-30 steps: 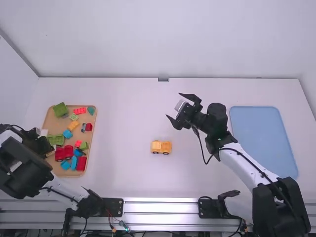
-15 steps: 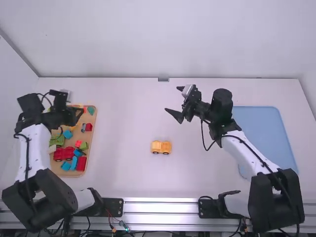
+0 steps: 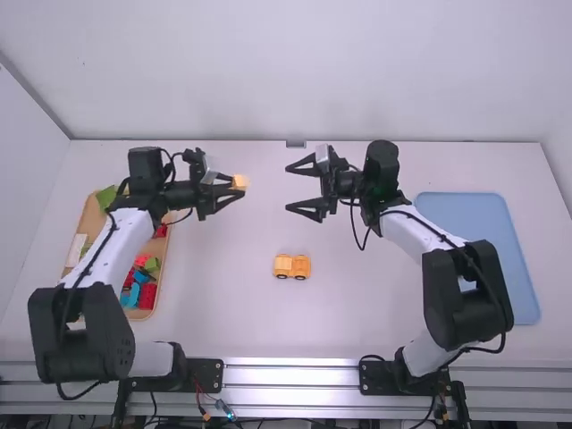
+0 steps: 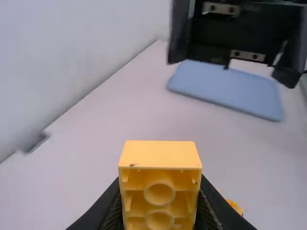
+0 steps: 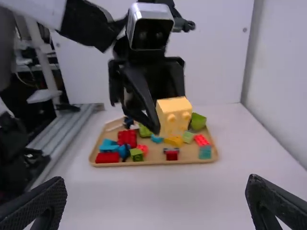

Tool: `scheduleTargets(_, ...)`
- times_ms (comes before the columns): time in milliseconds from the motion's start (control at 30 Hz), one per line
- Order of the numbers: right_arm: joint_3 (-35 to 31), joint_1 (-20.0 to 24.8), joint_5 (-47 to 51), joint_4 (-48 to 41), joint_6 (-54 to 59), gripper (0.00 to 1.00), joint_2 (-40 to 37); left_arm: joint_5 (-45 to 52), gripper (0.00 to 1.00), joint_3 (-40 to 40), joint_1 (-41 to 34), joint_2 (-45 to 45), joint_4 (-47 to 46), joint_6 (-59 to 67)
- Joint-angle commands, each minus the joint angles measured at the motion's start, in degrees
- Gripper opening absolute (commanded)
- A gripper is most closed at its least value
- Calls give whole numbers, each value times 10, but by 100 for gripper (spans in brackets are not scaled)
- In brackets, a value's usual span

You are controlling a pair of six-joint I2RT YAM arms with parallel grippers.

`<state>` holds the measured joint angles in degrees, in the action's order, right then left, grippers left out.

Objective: Assemble lego blocks to make yellow taxi

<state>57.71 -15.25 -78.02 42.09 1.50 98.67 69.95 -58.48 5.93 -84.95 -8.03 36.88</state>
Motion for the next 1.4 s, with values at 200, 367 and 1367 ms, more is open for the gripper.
scheduleTargets(200,16,-28,-14,23,-76,91,7,72,2,9,-94,-78,156,-127)
scheduleTargets(367,16,-16,1,20,-77,91,7,77,1,9,-106,-79,207,-164)
scheduleTargets(1367,16,-24,29,25,-92,51,7,110,2,9,-137,-78,247,-180)
